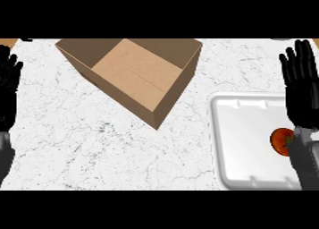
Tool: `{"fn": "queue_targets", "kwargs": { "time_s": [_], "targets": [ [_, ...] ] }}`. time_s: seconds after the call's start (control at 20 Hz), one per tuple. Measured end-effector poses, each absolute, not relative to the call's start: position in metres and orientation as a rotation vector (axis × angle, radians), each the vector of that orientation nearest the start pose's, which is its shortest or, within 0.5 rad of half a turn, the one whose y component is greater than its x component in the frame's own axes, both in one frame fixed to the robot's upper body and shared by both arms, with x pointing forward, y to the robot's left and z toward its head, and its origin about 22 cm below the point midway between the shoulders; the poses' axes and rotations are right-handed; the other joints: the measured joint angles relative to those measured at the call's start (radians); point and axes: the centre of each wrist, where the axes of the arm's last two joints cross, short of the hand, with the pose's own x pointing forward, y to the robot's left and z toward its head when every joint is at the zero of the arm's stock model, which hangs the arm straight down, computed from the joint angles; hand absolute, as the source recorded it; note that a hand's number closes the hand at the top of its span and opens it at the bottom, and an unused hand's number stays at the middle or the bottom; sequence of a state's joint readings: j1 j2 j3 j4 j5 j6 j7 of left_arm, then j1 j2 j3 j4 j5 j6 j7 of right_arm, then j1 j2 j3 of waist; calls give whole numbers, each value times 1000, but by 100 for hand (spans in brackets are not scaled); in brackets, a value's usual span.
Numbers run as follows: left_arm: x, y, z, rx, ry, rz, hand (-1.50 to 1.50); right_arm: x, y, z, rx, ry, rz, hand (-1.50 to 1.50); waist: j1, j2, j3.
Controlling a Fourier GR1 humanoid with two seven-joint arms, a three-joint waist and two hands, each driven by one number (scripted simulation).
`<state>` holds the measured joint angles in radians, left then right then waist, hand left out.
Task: Pick the tomato from the tray and place it in the cardboard box
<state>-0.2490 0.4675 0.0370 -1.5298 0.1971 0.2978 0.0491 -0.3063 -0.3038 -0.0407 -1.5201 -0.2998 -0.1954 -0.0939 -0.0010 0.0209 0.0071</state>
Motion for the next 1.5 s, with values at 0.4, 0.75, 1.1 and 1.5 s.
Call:
{"fn": "queue_targets", "kwargs": {
  "time_s": [0.4,0.75,1.1,1.5],
  "targets": [
    [269,316,47,443,-1561,-93,0,290,-343,105,-642,-1981,-124,150,-40,-10,-15],
    [250,299,15,405,-1469,-165,0,251,-345,53,-1013,-1911,-466,-150,-22,-21,-8],
    [239,292,8,394,-1447,-190,0,199,-366,41,-1197,-1703,-156,-150,-12,-22,-11],
    [240,288,11,394,-1446,-195,0,159,-378,61,-1138,-1288,270,-150,-9,-20,-14]
  ]
}}
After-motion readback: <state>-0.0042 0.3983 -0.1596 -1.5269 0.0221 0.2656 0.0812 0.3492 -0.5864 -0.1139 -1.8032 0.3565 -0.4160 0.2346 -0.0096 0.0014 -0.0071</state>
